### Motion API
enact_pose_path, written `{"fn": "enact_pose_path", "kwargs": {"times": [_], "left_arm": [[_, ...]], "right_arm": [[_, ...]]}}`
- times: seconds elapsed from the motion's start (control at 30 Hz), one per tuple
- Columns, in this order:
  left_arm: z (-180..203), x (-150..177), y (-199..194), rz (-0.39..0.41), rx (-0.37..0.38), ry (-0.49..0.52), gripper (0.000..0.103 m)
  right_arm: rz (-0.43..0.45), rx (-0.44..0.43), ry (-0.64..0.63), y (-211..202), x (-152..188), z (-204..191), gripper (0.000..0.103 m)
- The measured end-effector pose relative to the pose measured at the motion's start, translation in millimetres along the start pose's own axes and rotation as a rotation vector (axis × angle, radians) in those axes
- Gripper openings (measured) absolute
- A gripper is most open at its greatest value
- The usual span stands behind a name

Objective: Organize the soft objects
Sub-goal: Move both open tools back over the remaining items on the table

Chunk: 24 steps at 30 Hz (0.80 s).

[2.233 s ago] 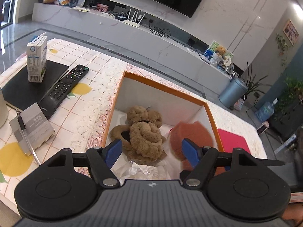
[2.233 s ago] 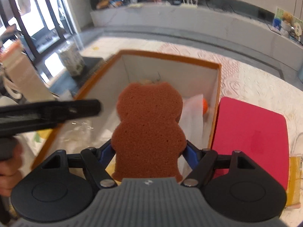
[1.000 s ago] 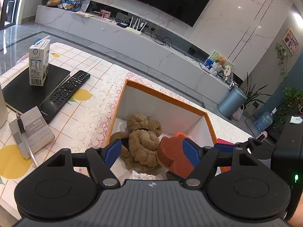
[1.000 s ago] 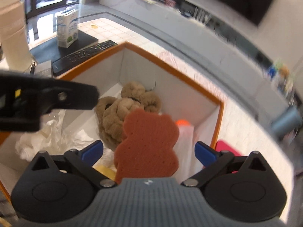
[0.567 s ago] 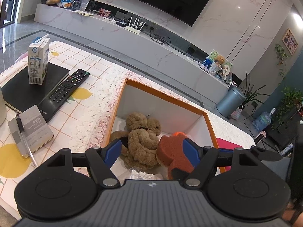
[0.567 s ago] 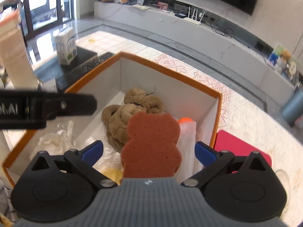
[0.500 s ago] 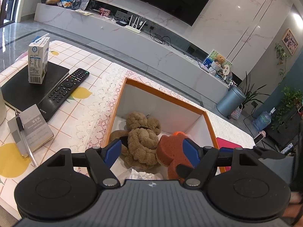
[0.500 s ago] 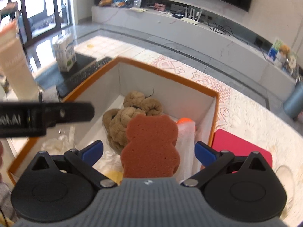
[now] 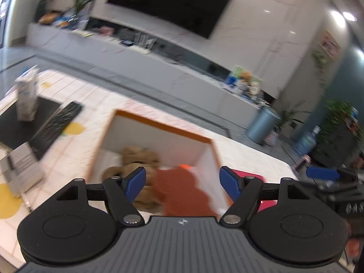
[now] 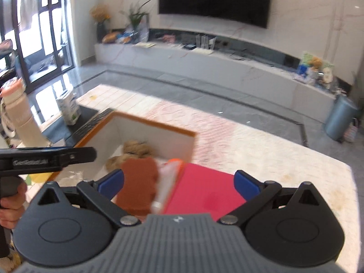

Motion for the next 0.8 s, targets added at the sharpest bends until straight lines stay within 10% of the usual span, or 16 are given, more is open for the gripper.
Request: {"fn": "enact_pose_path", "kwargs": {"times": [0.47, 0.8], "left_arm": [[133.4, 30.9, 1.7, -0.049, 0.171, 0.228, 0.087], [185.9, 81.1, 33.5, -0.167, 0.227, 0.238, 0.087]], "right_arm": [[0.061, 0.347, -0.032, -155.2, 7.6, 167.1, 0.101], [0.06, 0.419, 0.173, -141.2, 94.8, 209.0, 0.101]]}}
Point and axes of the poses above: each gripper's, at about its wrist camera, not at the fingertips, and y roughly the way its jaws point, z to its right, x to its underside, the point moved 6 cm from there along y, roughly the way its jaws point, and after that the axes turned 12 degrees about z, right-handed, at the moved point
